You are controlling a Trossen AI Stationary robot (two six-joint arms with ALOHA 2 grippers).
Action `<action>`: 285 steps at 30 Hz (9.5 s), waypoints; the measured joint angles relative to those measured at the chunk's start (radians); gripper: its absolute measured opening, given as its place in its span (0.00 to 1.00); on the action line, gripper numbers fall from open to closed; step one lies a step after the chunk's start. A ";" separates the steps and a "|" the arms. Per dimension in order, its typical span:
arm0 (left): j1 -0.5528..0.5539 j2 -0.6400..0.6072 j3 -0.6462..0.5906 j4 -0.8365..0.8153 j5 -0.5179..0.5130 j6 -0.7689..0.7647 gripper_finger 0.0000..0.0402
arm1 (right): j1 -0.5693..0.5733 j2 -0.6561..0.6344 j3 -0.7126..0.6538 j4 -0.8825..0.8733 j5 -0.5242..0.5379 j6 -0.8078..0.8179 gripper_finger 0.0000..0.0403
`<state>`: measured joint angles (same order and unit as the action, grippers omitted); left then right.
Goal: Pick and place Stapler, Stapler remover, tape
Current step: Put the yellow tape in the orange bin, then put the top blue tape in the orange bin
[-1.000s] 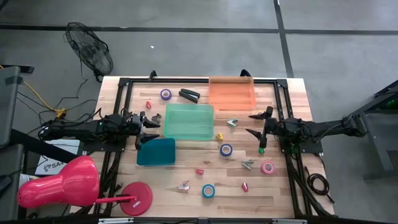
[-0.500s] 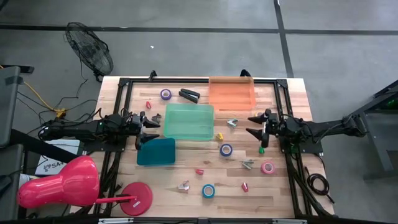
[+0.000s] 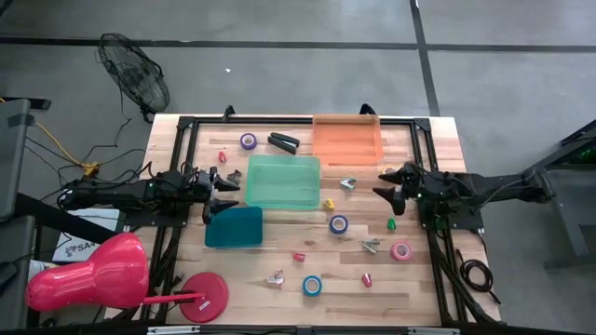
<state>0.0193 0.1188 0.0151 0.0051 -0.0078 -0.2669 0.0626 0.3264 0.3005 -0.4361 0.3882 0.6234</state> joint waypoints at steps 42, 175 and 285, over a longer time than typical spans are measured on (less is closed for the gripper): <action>0.000 0.000 0.000 0.000 0.000 0.000 0.59 | -0.475 0.615 0.241 -0.240 -0.431 0.385 0.74; 0.000 0.000 0.000 0.000 0.000 0.000 0.59 | -0.825 1.577 1.018 -0.504 -0.379 -0.158 0.11; 0.000 0.301 0.233 0.037 -0.679 -0.183 0.59 | -0.696 0.858 0.961 -0.497 -0.282 -0.231 0.42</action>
<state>0.0196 0.4198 0.2480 0.0420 -0.6868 -0.4501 -0.6338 1.1847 1.2613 -0.9333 0.1062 0.3923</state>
